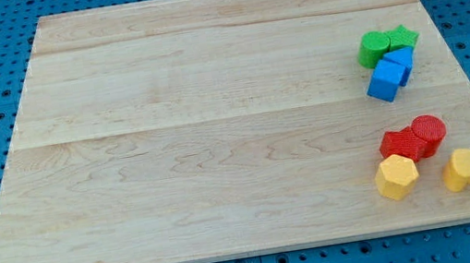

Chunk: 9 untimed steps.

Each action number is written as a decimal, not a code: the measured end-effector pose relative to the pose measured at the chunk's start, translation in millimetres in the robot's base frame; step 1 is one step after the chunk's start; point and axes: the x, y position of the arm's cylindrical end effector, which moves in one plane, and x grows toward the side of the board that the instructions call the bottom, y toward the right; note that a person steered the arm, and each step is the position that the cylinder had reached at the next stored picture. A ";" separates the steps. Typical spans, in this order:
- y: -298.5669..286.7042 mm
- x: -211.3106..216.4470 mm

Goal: Separate the red blocks from yellow blocks

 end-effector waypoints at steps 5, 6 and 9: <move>4.4 -22.6; 4.6 -22.6; -36.0 -37.6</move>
